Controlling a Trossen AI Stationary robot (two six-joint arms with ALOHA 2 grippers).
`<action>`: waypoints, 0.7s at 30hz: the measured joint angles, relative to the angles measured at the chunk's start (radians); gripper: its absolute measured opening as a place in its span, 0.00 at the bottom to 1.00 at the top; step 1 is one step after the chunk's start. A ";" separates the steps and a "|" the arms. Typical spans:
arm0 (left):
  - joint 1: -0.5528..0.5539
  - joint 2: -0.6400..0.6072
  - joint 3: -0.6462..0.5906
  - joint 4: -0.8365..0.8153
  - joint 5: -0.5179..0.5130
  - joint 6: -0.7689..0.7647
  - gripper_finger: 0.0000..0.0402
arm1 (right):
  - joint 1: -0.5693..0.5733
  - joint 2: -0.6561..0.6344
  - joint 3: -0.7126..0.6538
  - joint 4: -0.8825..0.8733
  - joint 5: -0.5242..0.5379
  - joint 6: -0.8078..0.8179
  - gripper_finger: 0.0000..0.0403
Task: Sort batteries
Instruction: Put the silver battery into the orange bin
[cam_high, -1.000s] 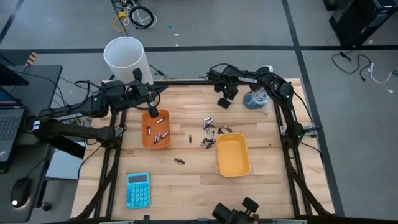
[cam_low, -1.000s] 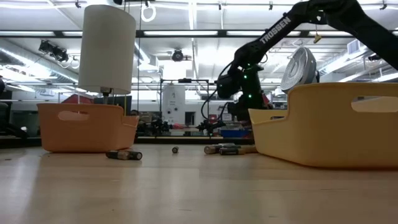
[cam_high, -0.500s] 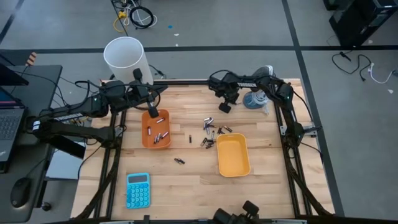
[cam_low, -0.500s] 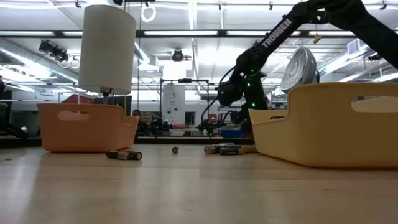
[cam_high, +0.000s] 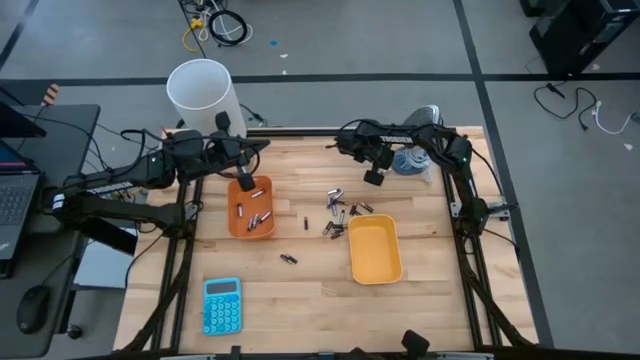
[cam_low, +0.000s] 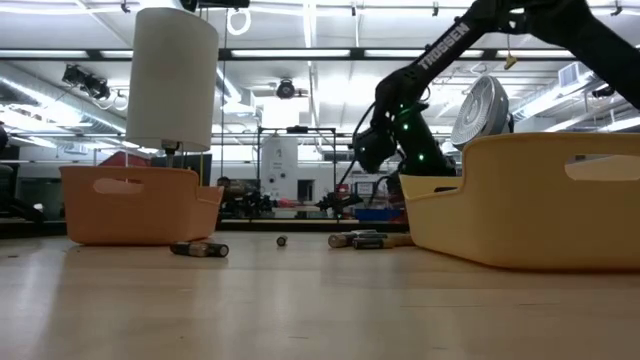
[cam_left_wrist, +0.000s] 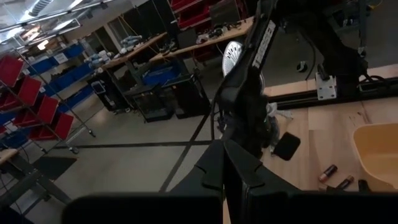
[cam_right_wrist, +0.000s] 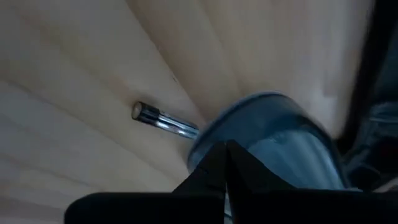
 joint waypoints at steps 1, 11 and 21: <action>0.000 0.000 0.000 -0.001 0.000 0.000 0.00 | 0.004 -0.013 -0.004 -0.010 0.006 0.000 0.00; 0.000 0.000 0.000 -0.001 0.000 0.000 0.00 | 0.055 -0.139 -0.149 0.070 -0.117 -0.245 0.00; 0.000 0.000 0.000 -0.001 0.000 -0.001 0.00 | 0.053 -0.223 -0.364 0.309 -0.164 -0.580 0.02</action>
